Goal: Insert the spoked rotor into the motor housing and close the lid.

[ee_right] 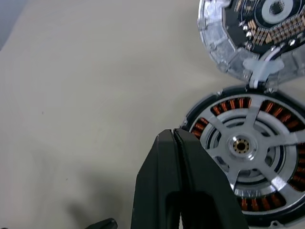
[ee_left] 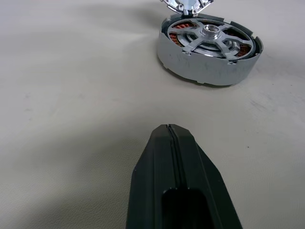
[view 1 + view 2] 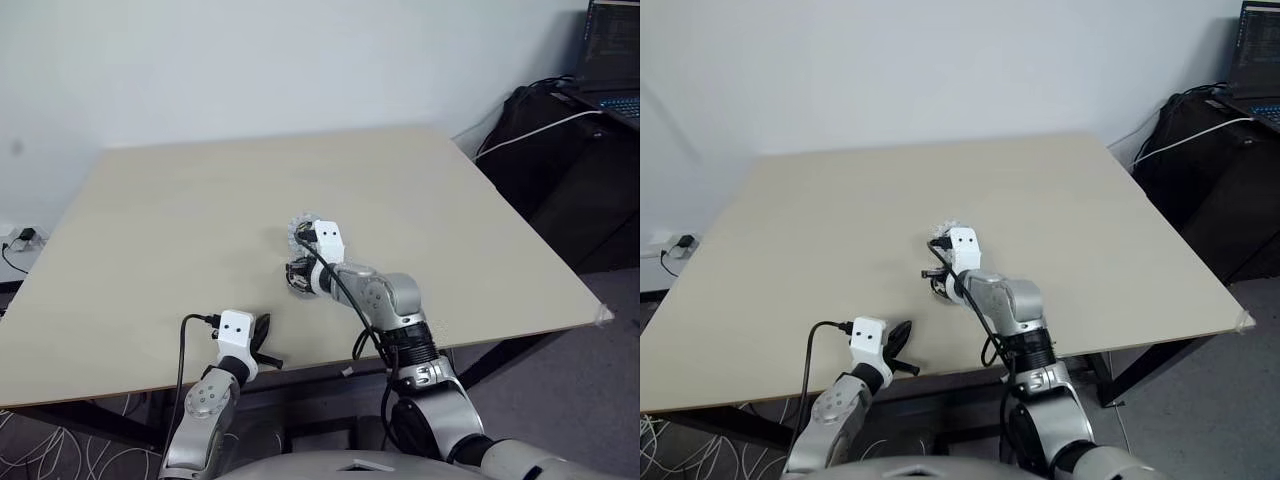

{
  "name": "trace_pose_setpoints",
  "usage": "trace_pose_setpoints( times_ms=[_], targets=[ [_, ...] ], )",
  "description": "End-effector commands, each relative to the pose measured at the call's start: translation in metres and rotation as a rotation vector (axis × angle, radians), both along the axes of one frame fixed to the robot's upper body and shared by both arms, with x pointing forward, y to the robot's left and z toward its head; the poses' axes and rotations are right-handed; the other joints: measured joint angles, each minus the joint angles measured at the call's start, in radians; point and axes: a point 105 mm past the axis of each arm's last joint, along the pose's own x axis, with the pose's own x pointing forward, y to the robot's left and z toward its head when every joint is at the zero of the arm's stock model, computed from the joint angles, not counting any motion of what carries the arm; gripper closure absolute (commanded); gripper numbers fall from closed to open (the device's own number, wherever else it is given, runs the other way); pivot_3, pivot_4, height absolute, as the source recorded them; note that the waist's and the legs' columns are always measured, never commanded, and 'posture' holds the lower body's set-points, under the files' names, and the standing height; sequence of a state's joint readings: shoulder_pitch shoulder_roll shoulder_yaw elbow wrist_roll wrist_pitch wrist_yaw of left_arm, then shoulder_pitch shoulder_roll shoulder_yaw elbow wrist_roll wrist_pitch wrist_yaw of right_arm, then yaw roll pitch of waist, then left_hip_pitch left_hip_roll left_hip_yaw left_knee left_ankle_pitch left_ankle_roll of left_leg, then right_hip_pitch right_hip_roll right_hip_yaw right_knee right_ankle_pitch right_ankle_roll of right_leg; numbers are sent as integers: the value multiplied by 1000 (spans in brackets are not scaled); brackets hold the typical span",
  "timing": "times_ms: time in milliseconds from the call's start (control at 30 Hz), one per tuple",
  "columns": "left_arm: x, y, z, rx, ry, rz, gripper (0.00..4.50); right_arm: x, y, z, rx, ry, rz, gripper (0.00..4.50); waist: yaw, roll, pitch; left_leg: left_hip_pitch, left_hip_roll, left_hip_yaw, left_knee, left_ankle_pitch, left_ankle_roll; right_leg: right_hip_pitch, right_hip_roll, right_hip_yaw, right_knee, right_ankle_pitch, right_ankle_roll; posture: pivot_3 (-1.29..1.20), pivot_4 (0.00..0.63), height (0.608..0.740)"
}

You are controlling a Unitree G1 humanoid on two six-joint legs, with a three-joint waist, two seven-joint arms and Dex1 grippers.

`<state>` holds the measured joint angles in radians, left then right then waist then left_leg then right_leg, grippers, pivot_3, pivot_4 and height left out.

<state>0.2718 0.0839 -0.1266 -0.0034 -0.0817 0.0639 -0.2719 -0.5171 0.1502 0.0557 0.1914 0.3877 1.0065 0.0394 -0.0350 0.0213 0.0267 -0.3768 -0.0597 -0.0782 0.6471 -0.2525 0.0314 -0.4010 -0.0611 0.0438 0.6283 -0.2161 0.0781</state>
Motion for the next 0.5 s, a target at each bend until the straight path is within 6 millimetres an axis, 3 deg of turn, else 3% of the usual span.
trace_pose_setpoints(
  times_ms=[33,100,167,367,500],
  targets=[
    [5,0,10,-1,-42,-2,4500,7,6,34,114,-161,-9,4432,0,0,0,0,0,0,0,0,0,0,0,0,0,0,0,0,0,740],
    [5,1,11,3,-48,5,4500,12,-1,60,123,-380,-8,4432,-1,0,0,0,0,0,0,0,0,0,0,0,0,-1,2,0,0,740],
    [4,2,11,2,-48,13,4500,11,-9,69,24,-561,22,4432,-1,0,1,0,0,0,0,0,0,0,0,0,0,-1,3,0,0,740],
    [4,1,11,0,-47,4,4500,8,-16,23,-203,-562,103,4432,-3,-2,0,0,0,0,0,0,-1,0,0,0,0,-2,1,0,0,740],
    [4,0,11,-1,-45,2,4500,16,-11,7,-258,-530,126,4432,-1,-2,0,1,1,0,0,1,-1,0,0,0,1,-3,-2,0,0,740]
  ],
)
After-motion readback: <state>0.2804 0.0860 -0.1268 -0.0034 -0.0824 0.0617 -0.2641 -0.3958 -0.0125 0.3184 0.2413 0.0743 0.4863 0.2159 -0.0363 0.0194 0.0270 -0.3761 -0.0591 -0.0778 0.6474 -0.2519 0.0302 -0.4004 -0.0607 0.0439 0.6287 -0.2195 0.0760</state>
